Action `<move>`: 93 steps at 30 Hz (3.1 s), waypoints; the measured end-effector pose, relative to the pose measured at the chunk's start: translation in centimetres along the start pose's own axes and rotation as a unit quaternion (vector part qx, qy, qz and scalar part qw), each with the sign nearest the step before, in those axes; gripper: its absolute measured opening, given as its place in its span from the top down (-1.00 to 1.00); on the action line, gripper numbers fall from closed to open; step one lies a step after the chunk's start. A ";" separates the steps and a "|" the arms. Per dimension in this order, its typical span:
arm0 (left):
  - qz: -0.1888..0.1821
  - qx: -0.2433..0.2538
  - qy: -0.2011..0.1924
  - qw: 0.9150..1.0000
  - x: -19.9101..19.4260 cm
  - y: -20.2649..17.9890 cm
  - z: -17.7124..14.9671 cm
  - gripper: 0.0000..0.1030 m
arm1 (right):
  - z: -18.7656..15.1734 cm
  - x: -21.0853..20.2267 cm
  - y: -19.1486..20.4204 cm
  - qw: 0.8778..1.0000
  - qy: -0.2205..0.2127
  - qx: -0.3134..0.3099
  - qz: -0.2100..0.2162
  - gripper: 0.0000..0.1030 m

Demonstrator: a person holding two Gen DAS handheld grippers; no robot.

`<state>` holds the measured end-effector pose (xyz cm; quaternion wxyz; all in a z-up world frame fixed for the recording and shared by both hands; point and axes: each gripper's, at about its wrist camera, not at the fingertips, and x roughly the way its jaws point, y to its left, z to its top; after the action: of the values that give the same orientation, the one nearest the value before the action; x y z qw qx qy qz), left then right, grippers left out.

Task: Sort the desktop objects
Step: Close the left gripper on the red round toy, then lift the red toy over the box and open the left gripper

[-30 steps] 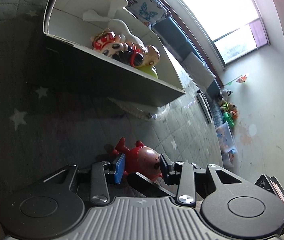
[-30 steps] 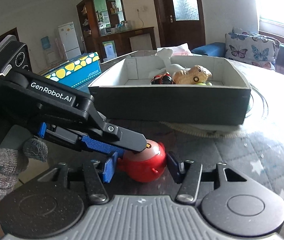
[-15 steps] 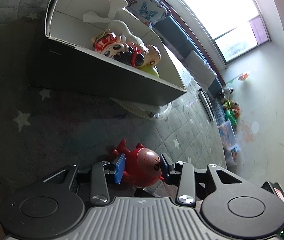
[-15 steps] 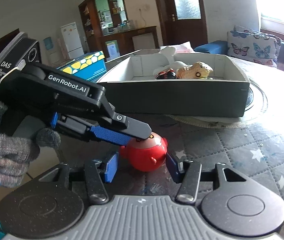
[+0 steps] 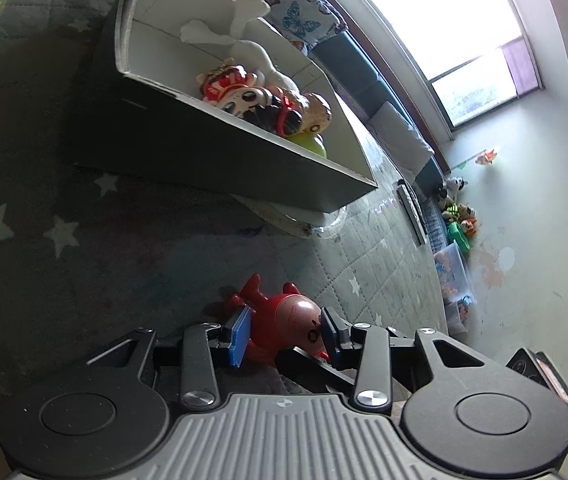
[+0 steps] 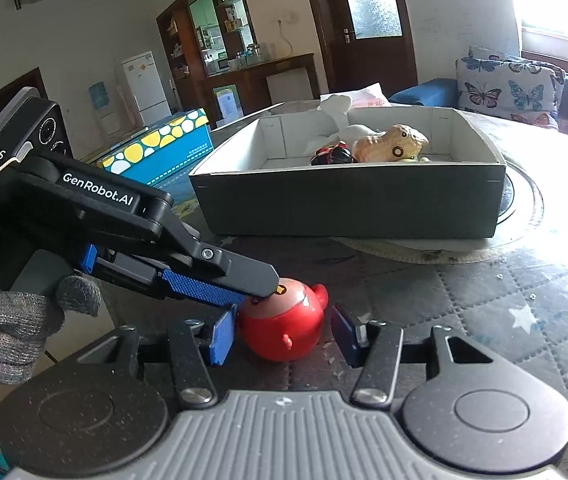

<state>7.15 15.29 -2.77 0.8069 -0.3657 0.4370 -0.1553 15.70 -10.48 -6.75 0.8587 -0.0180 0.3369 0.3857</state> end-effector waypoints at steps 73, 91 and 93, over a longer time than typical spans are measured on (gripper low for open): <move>0.131 0.041 -0.097 0.986 0.3 -0.4 13.7 0.24 | 13.8 12.3 0.6 0.994 0.028 -0.108 0.002 0.07; 0.160 0.065 -0.095 0.980 1.0 -1.1 13.2 0.25 | 13.2 12.0 0.2 0.995 0.040 -0.093 0.004 0.05; 0.160 0.066 -0.097 0.980 0.9 -1.2 12.9 0.25 | 13.0 11.5 0.3 0.995 0.034 -0.092 0.002 0.04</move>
<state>18.36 19.84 2.05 0.8821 -0.2503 0.3986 -0.0168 28.35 1.00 -3.49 0.8408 -0.1093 0.3288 0.4160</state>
